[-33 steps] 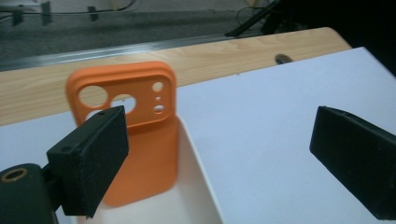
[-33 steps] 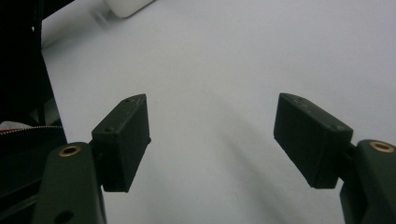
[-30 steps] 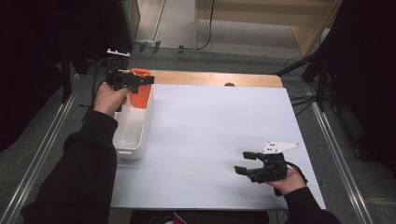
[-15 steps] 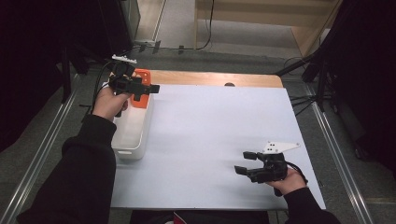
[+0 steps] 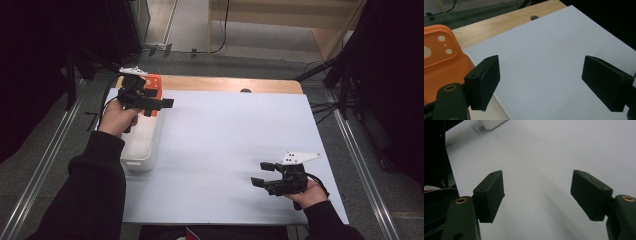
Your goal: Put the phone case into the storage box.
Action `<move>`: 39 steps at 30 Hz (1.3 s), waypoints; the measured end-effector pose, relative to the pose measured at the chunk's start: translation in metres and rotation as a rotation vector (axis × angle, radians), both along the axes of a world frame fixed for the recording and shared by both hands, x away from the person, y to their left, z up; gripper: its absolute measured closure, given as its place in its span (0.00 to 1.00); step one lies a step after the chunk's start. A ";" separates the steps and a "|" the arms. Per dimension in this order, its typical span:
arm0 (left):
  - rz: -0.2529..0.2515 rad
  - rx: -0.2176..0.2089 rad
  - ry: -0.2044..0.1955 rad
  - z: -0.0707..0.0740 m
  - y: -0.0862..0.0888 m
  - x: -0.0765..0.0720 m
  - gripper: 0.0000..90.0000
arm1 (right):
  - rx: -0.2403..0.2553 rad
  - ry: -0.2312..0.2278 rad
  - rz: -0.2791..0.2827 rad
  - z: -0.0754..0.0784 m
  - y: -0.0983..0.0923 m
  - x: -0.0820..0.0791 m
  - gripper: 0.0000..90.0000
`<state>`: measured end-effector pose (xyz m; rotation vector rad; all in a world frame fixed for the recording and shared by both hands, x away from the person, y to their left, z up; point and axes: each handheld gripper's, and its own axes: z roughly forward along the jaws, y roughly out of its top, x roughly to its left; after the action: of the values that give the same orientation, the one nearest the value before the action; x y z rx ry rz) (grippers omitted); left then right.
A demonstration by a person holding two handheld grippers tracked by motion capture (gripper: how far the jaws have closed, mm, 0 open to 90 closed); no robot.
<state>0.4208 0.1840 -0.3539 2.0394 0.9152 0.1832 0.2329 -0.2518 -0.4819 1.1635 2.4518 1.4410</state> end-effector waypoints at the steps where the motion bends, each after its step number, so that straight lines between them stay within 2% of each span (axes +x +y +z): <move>1: -0.004 0.004 0.001 -0.001 0.000 -0.002 0.17 | 0.000 0.000 0.001 0.000 0.000 0.000 0.29; 8: -0.036 0.006 -0.003 -0.006 -0.001 -0.014 0.17 | -0.001 0.000 0.002 0.000 0.000 0.000 0.29; 19: -0.038 -0.017 -0.026 -0.015 -0.002 -0.031 0.17 | 0.000 0.002 0.001 0.000 0.000 0.000 0.29; 22: -0.046 -0.025 -0.017 -0.019 -0.003 -0.035 0.17 | 0.001 0.004 0.002 0.001 0.000 0.000 0.29; 28: -0.067 0.001 -0.024 -0.023 -0.008 -0.045 0.17 | -0.001 0.007 0.005 0.001 0.001 -0.001 0.29; 30: -0.073 -0.011 -0.023 -0.025 -0.008 -0.048 0.17 | -0.001 0.004 0.004 0.001 0.001 0.000 0.29; 39: -0.095 -0.001 -0.025 -0.034 -0.007 -0.062 0.17 | 0.001 0.005 -0.001 0.000 0.001 0.000 0.29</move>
<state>0.3590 0.1769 -0.3881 2.0697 0.8009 0.1559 0.2329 -0.2510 -0.4816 1.1698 2.4542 1.4410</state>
